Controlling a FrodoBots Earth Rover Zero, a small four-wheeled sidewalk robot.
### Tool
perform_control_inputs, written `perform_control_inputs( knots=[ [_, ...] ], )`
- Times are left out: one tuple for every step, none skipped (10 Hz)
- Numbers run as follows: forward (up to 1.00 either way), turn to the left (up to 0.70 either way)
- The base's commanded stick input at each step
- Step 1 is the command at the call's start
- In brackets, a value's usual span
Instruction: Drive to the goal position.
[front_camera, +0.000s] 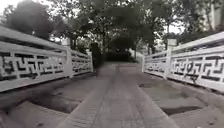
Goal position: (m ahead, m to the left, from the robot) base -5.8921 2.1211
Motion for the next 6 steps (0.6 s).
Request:
perform_control_inputs(
  knots=[
    [0.70, -0.14],
    [0.70, -0.10],
    [0.70, 0.00],
    [0.70, 0.00],
    [0.70, 0.00],
    [0.70, 0.00]
  ],
)
